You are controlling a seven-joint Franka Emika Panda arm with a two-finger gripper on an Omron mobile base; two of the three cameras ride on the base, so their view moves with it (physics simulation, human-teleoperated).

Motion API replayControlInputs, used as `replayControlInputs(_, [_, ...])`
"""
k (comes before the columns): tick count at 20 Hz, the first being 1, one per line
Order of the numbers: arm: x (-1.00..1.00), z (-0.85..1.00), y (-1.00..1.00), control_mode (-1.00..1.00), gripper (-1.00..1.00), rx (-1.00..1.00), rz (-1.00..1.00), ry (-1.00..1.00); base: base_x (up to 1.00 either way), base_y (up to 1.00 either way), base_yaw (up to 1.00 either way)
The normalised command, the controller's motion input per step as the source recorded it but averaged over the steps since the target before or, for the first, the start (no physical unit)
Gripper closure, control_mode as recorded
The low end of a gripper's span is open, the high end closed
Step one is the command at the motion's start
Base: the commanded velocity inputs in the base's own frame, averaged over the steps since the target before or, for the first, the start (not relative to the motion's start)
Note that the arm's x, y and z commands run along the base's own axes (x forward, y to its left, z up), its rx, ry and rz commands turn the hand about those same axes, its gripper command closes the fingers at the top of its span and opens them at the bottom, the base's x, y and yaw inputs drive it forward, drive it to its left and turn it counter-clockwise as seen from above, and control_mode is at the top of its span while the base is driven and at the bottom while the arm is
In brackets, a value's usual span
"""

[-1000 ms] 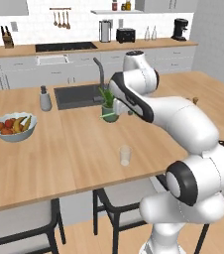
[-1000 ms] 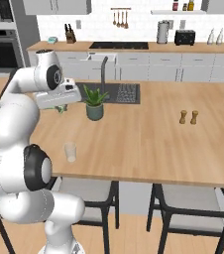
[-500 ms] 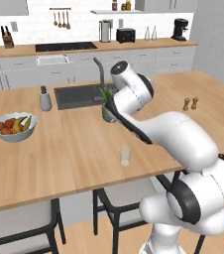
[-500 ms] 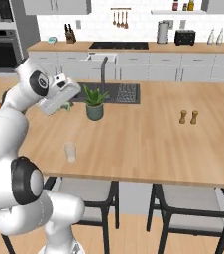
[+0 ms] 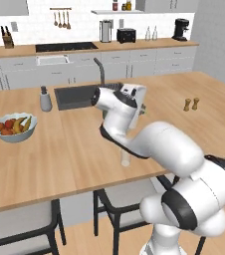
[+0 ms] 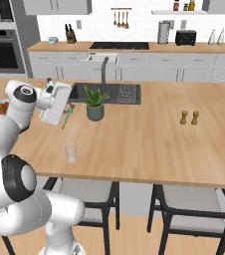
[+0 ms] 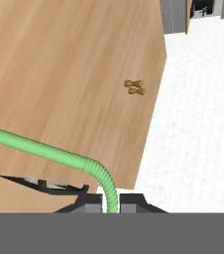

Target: Take a straw from the drawer in front and place it inside the glass cup on the dining counter.

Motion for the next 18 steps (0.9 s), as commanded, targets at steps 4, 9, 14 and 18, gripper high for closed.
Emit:
replayControlInputs(4, [0.00, -0.12, 0.00, -1.00, 1.00, -0.31, -0.06, 0.23, 0.00, 0.00, 0.00])
replayControlInputs(9, [0.00, -0.31, 0.16, -1.00, 1.00, -0.12, -0.06, 0.21, 0.00, 0.00, 0.00])
replayControlInputs(14, [0.00, -0.39, 0.32, -1.00, 1.00, -0.05, -0.04, 0.14, 0.00, 0.00, 0.00])
replayControlInputs(18, [0.16, -0.36, 0.11, -1.00, 1.00, -0.08, -0.05, 0.13, 0.00, 0.00, 0.00])
